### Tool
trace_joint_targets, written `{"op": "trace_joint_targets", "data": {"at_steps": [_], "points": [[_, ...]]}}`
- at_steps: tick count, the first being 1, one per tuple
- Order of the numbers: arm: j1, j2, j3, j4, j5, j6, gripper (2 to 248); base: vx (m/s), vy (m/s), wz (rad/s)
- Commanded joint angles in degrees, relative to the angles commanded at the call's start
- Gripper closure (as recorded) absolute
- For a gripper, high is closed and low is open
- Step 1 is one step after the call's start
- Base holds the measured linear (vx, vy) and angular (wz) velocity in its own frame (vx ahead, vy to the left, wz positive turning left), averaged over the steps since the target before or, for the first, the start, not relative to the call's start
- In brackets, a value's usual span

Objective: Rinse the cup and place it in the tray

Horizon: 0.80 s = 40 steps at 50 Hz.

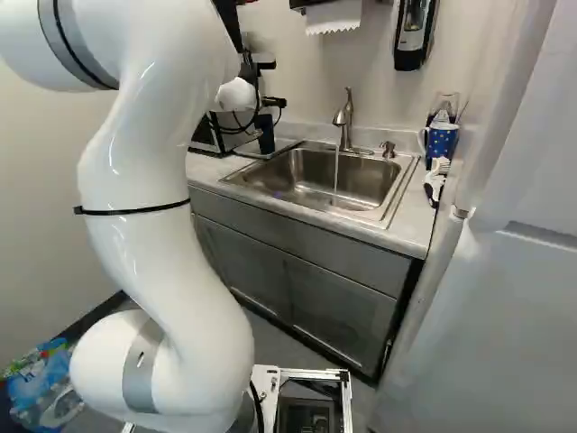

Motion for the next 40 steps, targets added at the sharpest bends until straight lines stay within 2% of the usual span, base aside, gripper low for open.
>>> {"op": "trace_joint_targets", "data": {"at_steps": [40], "points": [[-4.3,11.1,7.7,-2.2,-5.6,0.0,3,0.0,0.0,0.0]]}}
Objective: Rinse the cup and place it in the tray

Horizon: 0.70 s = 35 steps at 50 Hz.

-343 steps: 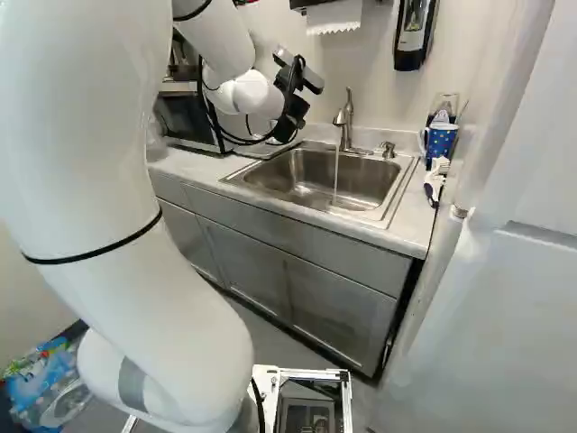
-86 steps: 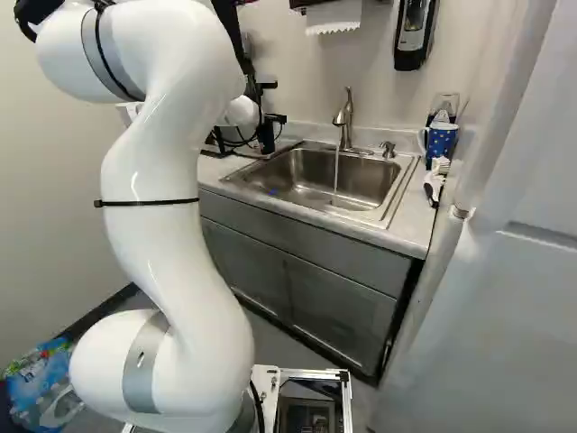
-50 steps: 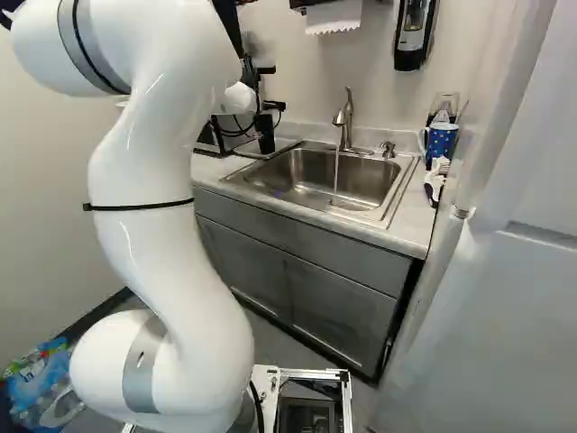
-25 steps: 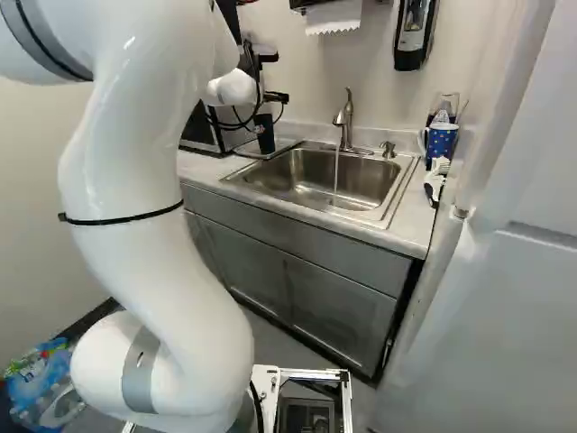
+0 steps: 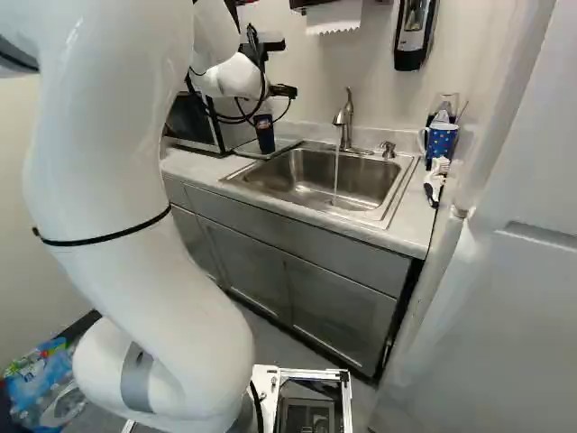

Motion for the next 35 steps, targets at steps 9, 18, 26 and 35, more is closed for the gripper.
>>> {"op": "trace_joint_targets", "data": {"at_steps": [9,18,26,35], "points": [[-1.3,1.5,0.6,-0.8,-1.2,0.0,3,0.0,0.0,0.0],[-2.8,2.9,0.9,-1.6,-2.1,0.0,3,0.0,0.0,0.0],[-4.0,3.7,0.8,-2.3,-2.5,0.0,3,0.0,0.0,0.0],[-5.5,4.4,0.5,-2.6,-2.7,0.0,3,0.0,0.0,0.0]]}}
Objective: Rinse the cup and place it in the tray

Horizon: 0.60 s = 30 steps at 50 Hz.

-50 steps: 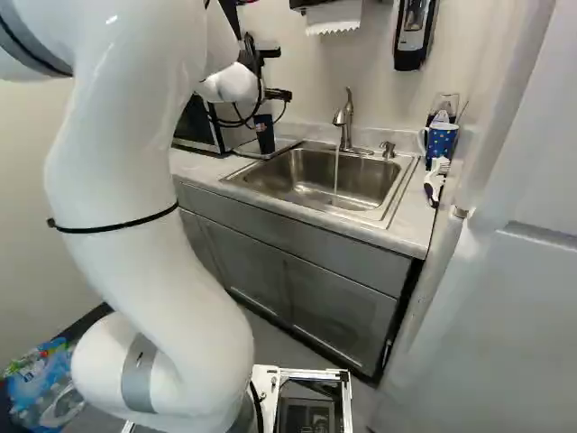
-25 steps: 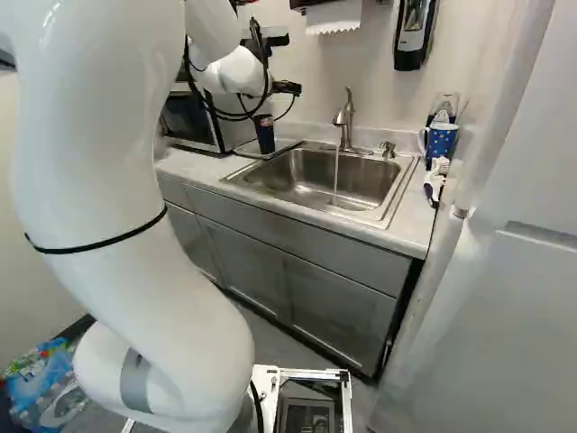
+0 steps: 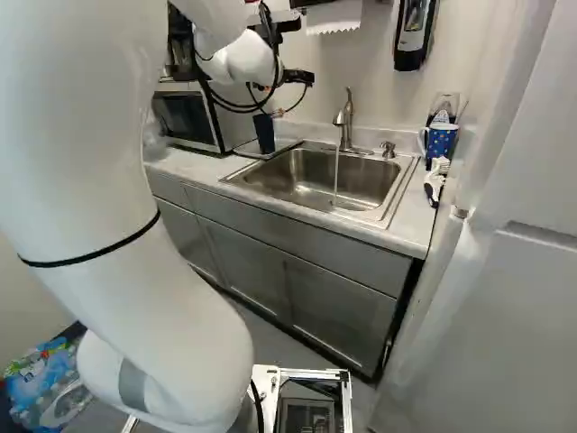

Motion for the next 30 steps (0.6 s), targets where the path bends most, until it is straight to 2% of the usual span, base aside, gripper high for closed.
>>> {"op": "trace_joint_targets", "data": {"at_steps": [30], "points": [[-4.6,-0.9,-1.2,0.0,0.0,0.0,3,0.0,0.0,0.0]]}}
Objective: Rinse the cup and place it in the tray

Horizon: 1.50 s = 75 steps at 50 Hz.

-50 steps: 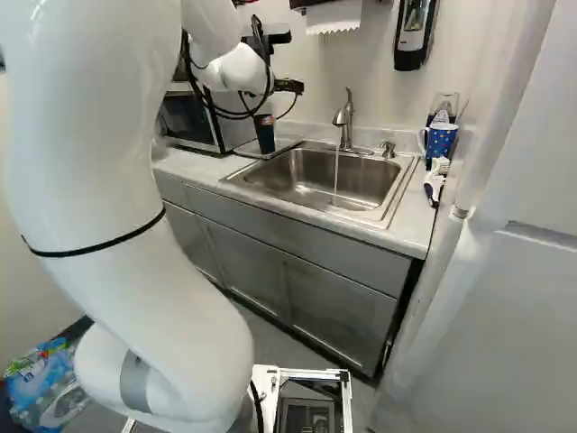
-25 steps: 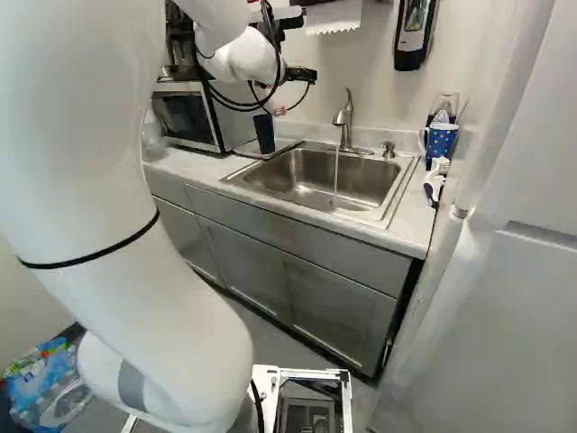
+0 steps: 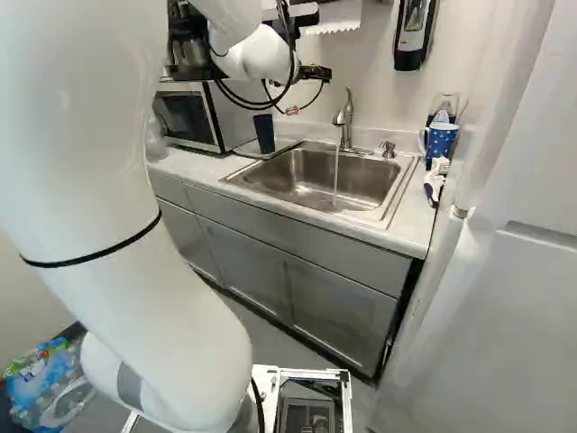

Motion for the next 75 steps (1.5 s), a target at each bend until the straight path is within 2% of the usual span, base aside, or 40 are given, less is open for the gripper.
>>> {"op": "trace_joint_targets", "data": {"at_steps": [34,64,75], "points": [[-3.5,-7.8,-9.7,0.0,0.0,0.0,3,0.0,0.0,0.0],[-3.1,-16.6,-19.8,0.0,-1.1,0.0,3,0.0,0.0,0.0],[-3.5,-17.9,-21.3,0.0,-2.8,0.0,3,0.0,0.0,0.0]]}}
